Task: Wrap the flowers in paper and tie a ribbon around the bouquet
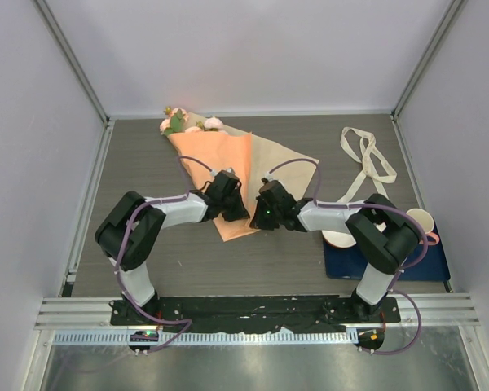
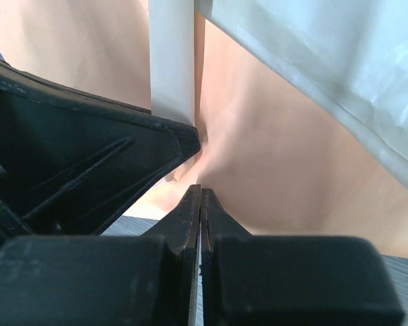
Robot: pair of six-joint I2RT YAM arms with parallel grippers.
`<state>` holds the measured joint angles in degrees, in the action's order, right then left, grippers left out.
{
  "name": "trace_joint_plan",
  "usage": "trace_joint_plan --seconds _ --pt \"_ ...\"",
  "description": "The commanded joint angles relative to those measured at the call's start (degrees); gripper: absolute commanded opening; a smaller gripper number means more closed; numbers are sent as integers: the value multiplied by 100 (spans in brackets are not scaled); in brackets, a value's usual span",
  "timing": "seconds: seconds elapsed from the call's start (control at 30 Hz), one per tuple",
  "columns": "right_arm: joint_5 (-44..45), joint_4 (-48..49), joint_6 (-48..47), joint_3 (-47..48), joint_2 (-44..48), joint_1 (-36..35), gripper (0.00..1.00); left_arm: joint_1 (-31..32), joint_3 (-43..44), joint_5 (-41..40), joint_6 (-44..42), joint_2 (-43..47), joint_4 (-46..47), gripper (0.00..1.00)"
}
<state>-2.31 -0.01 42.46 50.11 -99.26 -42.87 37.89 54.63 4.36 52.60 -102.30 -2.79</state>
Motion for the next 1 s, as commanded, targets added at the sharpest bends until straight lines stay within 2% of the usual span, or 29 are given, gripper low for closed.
trace_joint_plan --seconds 0.0,0.1,0.27,0.4,0.43,0.5,0.53,0.6,0.63,0.73,0.8,0.93,0.97 --pt "-165 149 -220 -177 371 60 7 26 12 100 58 -211 208 0" --pt "-218 194 -291 -168 469 121 12 17 -23 135 93 -203 199 0" --pt "-542 107 -360 157 434 622 18 -1 -234 153 66 -80 252 0" --pt "-718 36 -554 561 285 859 38 -10 -277 205 -13 -88 208 0" --pt "-745 36 -615 779 146 877 47 -18 -295 214 -22 -97 234 0" --pt "-859 -233 -887 1070 -39 877 56 -10 -321 276 -39 -123 252 4" --pt "-885 -323 -940 1350 -136 877 60 -18 -330 311 -39 -115 244 9" --pt "-746 -551 -1133 1571 -356 868 64 -27 -391 399 -74 -80 261 16" --pt "-701 -674 -1213 1816 -418 868 64 -18 -418 416 -83 -53 444 25" --pt "-648 -816 -1205 2020 -471 868 64 -18 -602 478 -144 70 629 39" --pt "-744 -878 -1152 2099 -497 868 60 -18 -708 539 -180 122 674 43" --pt "-1148 -878 -907 2240 -839 851 24 -27 -866 601 -250 184 858 44" --pt "-1245 -852 -871 2240 -919 842 20 -36 -893 618 -259 176 876 44"
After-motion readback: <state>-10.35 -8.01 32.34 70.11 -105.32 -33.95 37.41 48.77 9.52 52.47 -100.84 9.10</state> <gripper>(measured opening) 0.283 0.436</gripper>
